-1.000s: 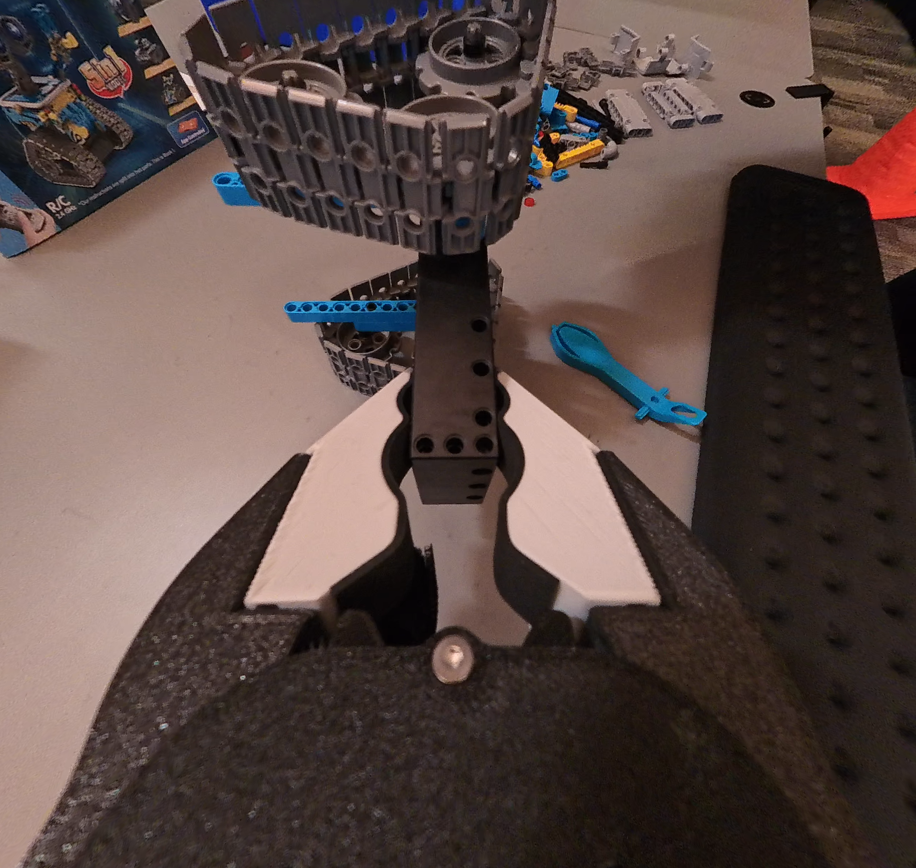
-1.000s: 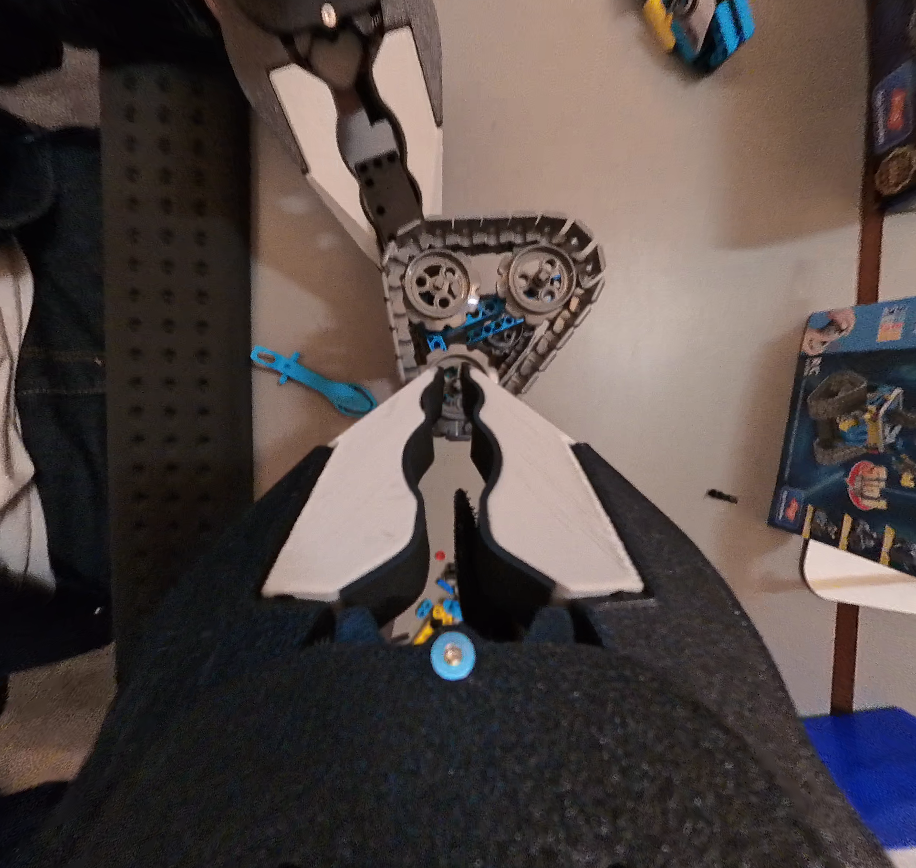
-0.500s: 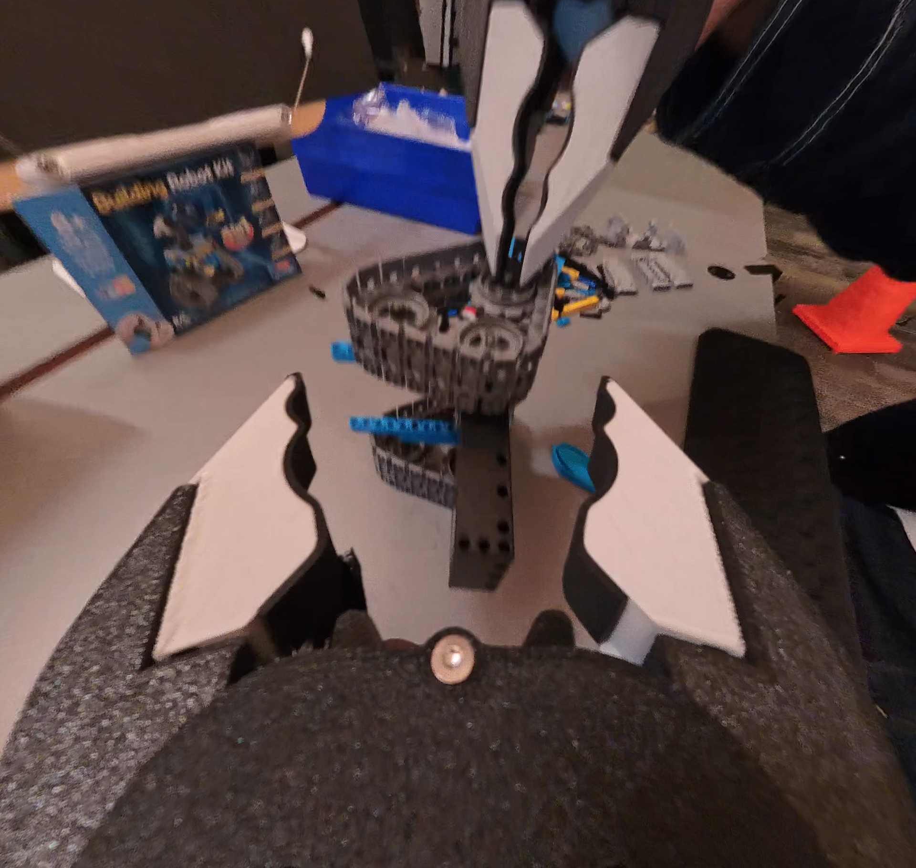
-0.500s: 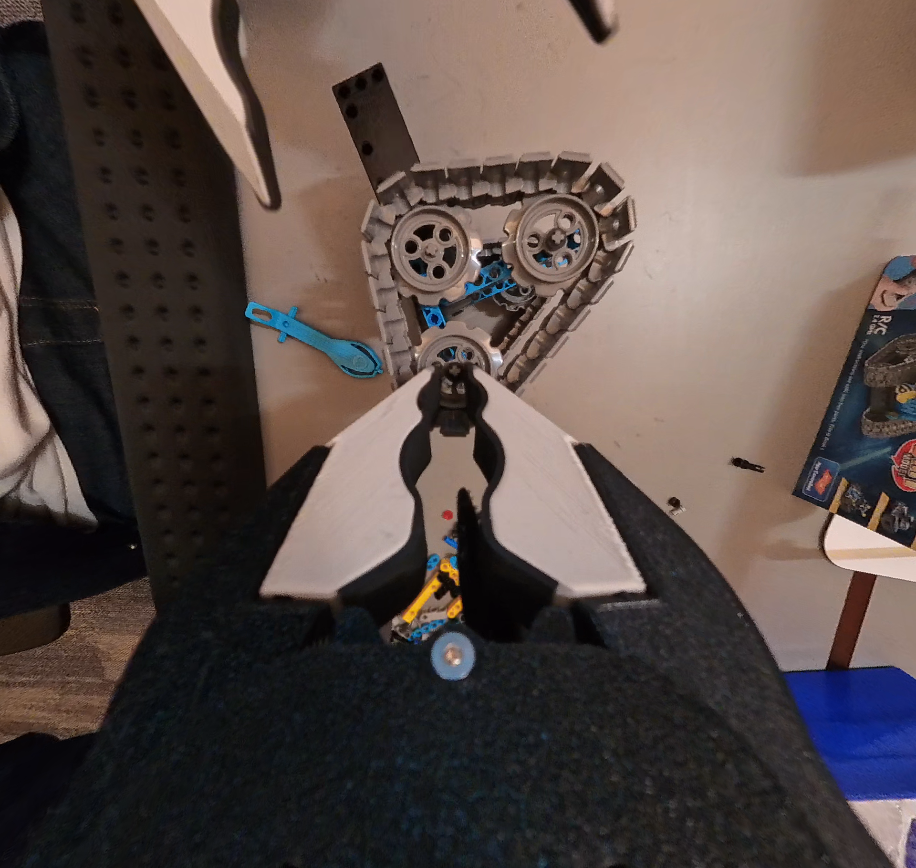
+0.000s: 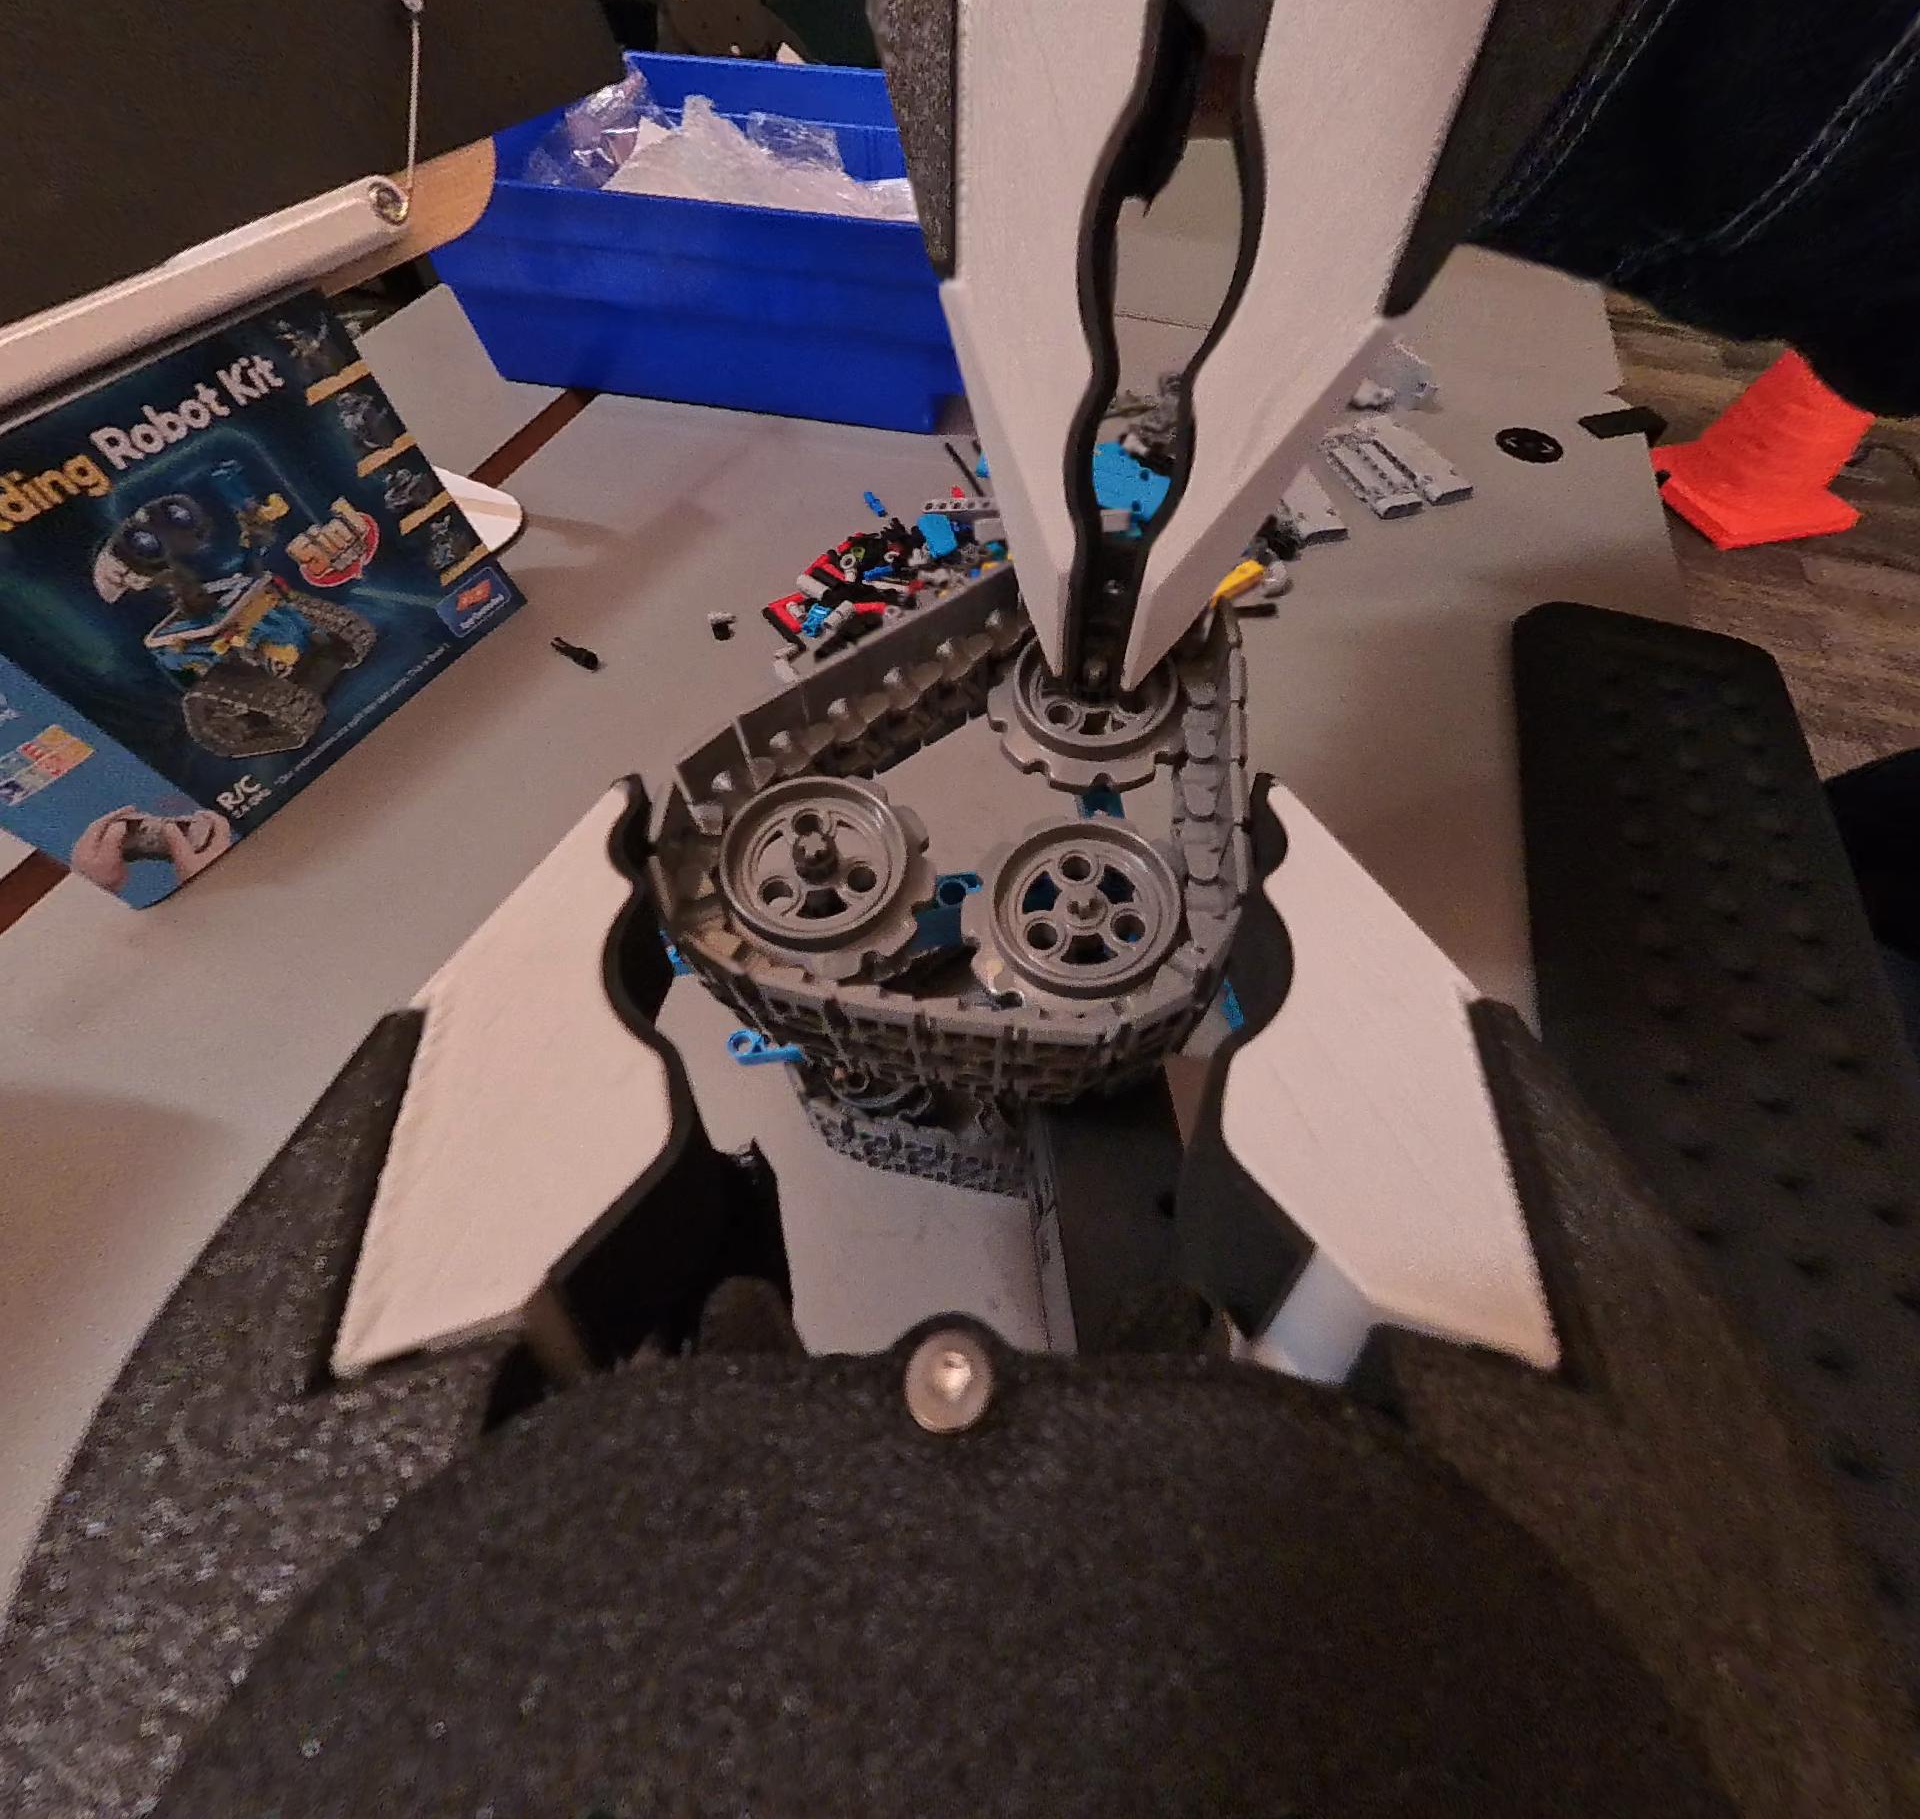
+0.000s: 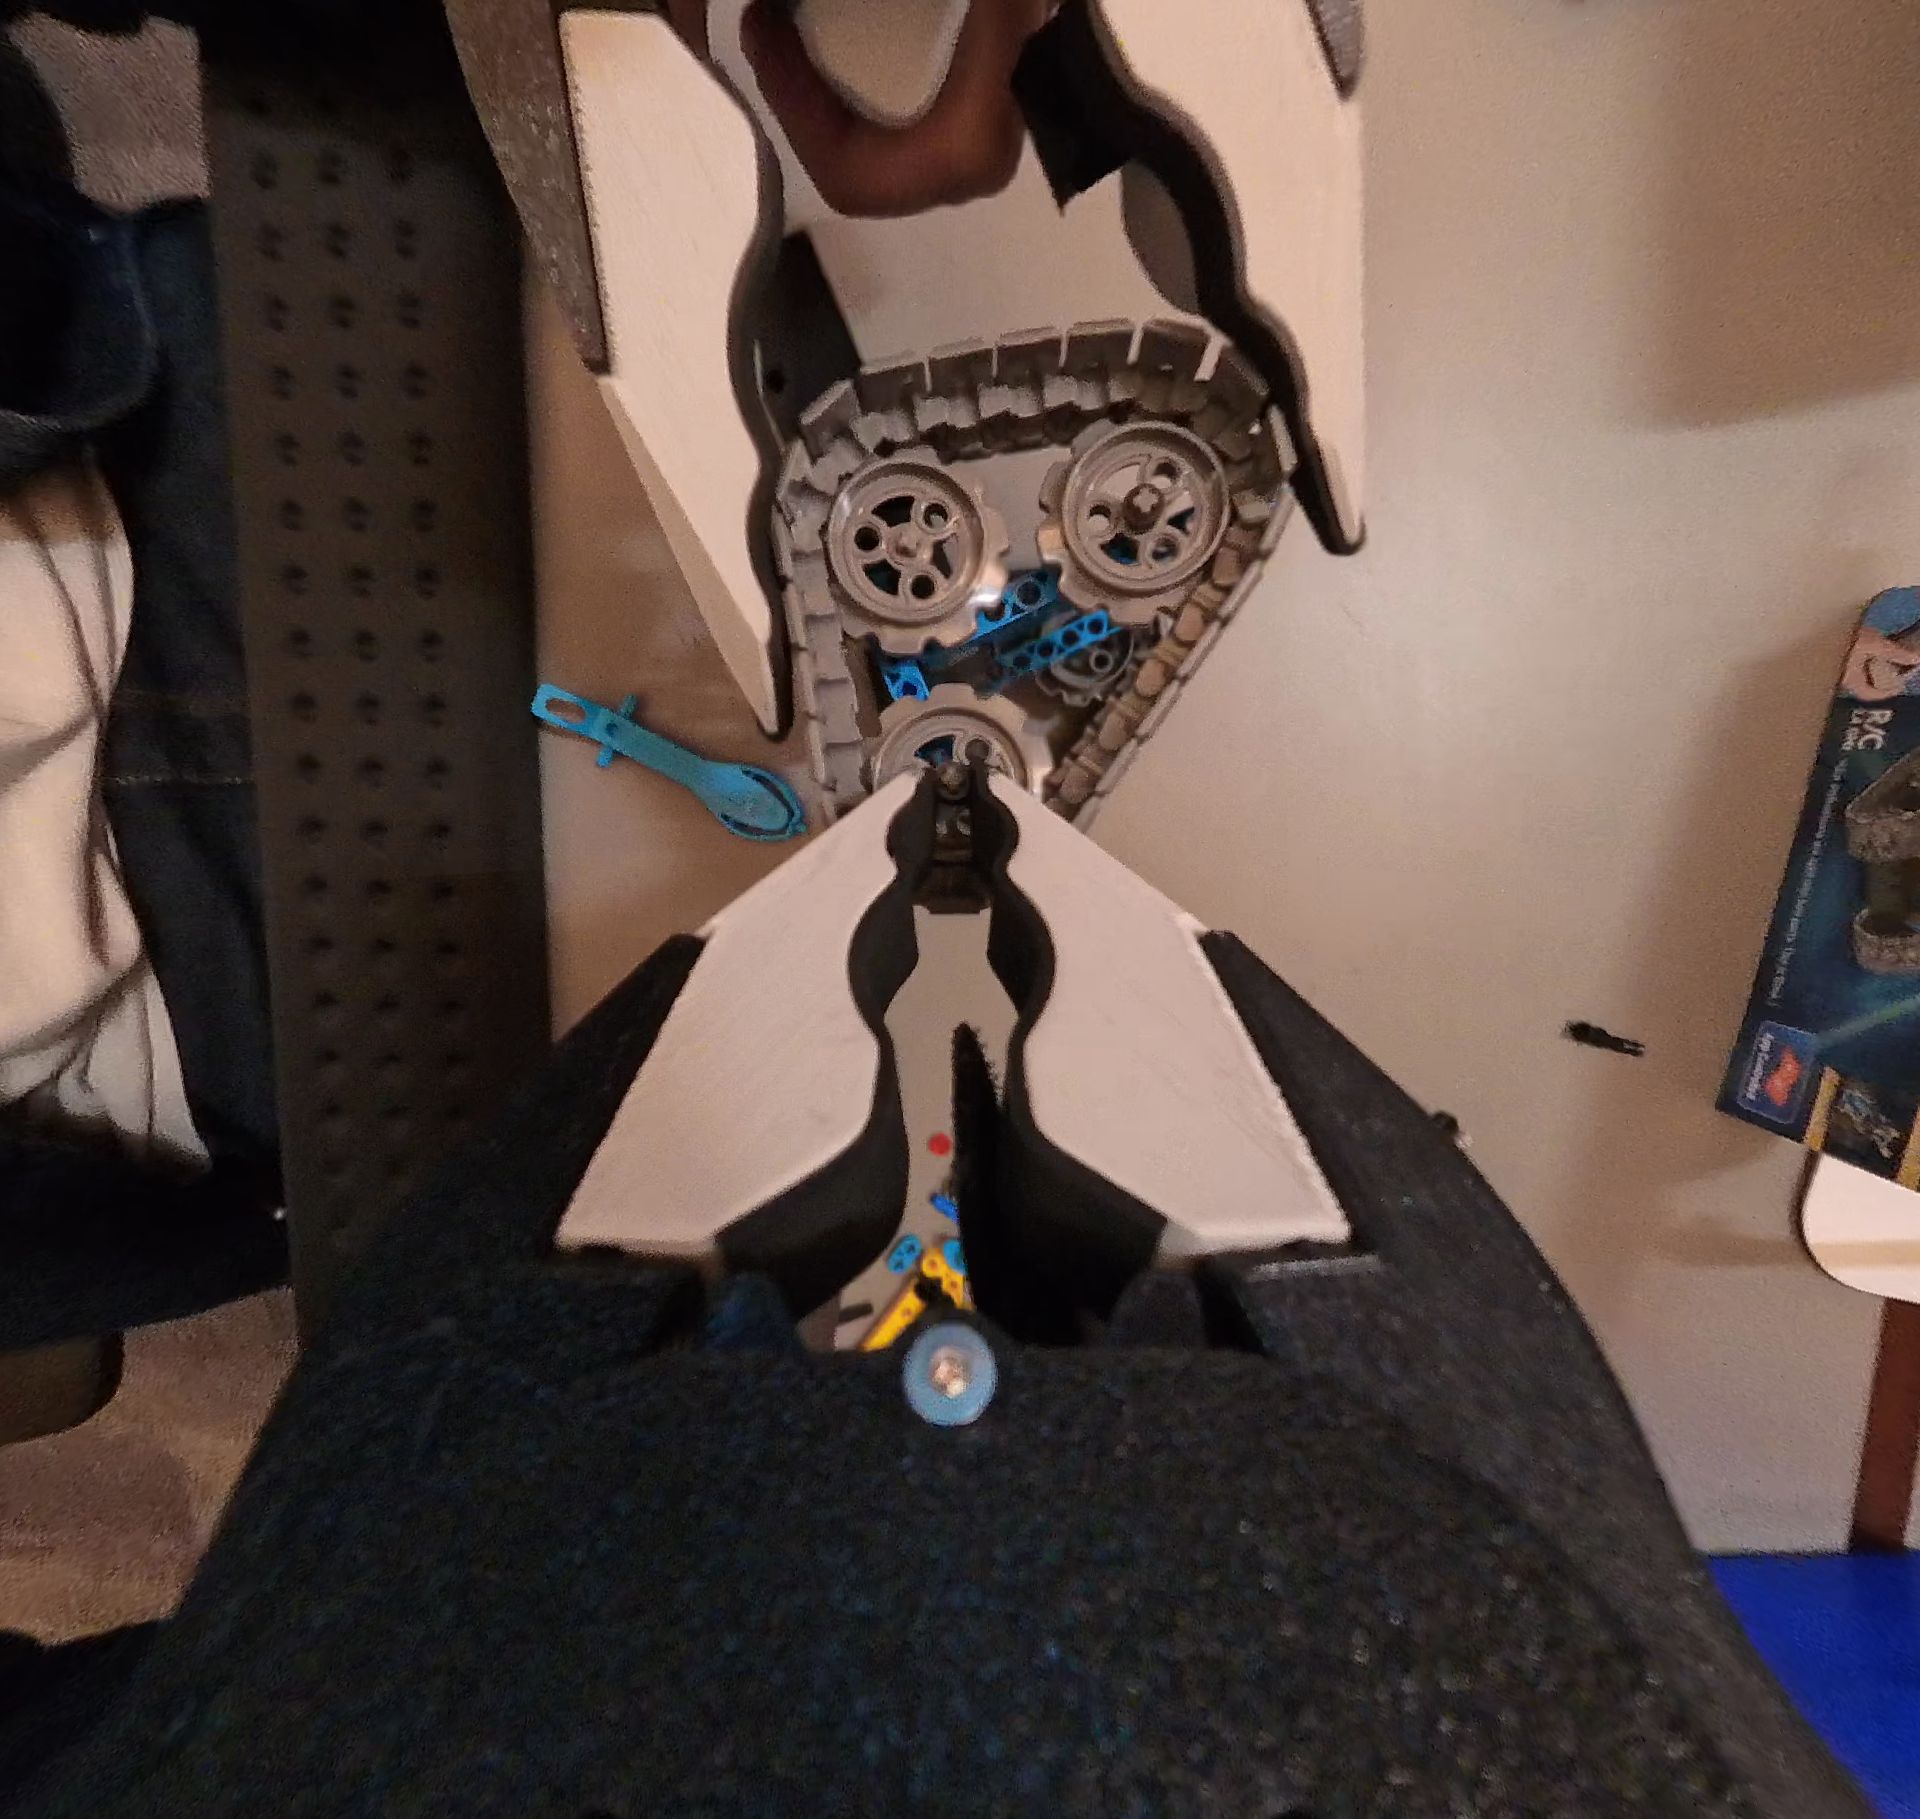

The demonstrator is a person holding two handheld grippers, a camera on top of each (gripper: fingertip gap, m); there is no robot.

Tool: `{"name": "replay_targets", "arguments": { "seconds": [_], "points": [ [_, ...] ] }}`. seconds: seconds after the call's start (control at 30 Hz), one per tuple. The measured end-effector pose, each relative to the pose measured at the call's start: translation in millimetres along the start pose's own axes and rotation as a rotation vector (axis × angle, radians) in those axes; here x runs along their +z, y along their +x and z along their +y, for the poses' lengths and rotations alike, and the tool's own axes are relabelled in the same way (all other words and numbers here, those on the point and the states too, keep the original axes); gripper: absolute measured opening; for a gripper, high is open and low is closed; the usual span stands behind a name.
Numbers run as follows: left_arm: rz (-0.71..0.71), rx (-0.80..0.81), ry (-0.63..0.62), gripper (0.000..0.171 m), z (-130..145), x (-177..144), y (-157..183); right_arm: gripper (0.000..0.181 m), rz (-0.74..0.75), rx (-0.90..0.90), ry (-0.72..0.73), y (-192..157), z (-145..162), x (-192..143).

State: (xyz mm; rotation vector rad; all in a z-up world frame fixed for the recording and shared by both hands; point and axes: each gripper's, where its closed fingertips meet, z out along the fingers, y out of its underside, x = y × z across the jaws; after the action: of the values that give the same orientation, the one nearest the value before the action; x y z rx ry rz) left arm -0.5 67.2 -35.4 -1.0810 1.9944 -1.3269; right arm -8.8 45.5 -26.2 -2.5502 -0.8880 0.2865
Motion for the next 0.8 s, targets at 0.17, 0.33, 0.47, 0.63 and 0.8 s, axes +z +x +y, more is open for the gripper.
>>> {"name": "replay_targets", "arguments": {
  "seconds": [0.17, 0.33, 0.47, 0.63, 0.8],
  "points": [
    [-0.013, 0.016, -0.021, 0.111, 0.7, 2.5, 0.3, 0.003, -0.017, 0.026, 0.07, 1.4, 2.0, -2.9],
    [-0.01, 0.024, -0.036, 0.111, 1.3, 4.4, 2.2, 0.0, 0.023, 0.02, 0.052, 0.6, 4.5, -8.0],
    [-0.01, 0.026, -0.029, 0.111, 0.2, 5.4, 3.2, 0.0, 0.112, 0.002, 0.104, 5.3, -7.8, -40.7],
    [-0.004, 0.025, -0.027, 0.111, -2.7, 10.4, 4.6, 0.002, 0.106, -0.002, -0.018, -0.1, 2.6, -34.9],
    [-0.003, 0.017, -0.002, 0.112, -3.8, 10.5, 5.0, 0.006, 0.102, -0.042, -0.146, 0.7, 12.2, -10.0]
  ]
}}
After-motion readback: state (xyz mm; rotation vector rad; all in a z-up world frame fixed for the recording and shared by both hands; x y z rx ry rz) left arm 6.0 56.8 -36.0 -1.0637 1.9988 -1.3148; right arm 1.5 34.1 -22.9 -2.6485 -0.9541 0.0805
